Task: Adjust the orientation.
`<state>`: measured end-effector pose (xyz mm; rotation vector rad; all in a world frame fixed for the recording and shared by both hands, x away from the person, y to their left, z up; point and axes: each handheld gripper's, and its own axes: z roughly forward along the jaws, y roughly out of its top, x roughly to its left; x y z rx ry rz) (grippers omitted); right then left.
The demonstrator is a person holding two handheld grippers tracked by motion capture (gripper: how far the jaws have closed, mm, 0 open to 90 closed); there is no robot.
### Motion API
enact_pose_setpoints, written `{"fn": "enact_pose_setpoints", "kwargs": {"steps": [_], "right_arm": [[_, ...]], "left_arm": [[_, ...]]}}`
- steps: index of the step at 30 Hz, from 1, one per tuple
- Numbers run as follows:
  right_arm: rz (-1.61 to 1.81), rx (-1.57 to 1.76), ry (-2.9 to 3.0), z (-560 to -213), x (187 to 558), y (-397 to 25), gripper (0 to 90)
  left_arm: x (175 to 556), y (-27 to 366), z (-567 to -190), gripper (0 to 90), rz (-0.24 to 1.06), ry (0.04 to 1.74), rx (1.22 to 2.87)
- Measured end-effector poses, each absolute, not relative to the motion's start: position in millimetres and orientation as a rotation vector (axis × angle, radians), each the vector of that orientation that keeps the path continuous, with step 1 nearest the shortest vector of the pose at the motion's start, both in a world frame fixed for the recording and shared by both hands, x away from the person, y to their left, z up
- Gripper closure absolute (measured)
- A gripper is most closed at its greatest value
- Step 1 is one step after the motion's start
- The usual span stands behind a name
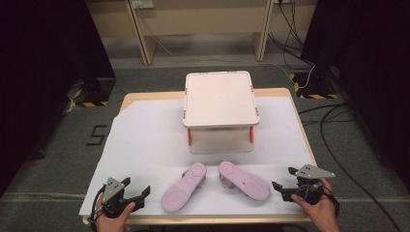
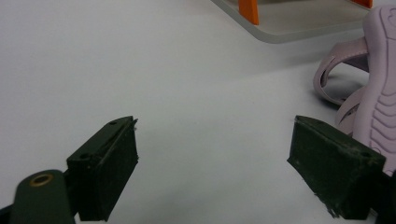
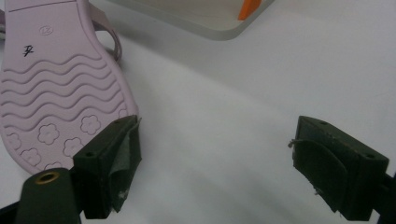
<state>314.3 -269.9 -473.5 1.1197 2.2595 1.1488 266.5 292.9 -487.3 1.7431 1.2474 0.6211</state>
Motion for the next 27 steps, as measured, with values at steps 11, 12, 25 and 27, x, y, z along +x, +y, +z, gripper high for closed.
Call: {"fn": "enact_pose_setpoints", "kwargs": {"steps": [11, 12, 25, 27], "right_arm": [[1.160, 1.064, 2.292, -470.0, 311.9, -258.9, 18.3], [1.168, 1.056, 2.294, -469.0, 311.5, -256.7, 18.4], [1.200, 0.844, 2.362, -449.9, 313.7, -200.8, 18.4], [1.207, 0.802, 2.383, -447.7, 313.4, -182.6, 20.6]], "left_arm": [[268.3, 290.0, -489.6, 14.9, 0.609, 1.244, 1.764], [268.6, 289.9, -489.8, 14.9, 0.606, 1.244, 1.764], [270.2, 288.9, -491.0, 14.9, 0.607, 1.244, 1.767], [270.5, 288.8, -491.4, 14.9, 0.608, 1.242, 1.768]]}}
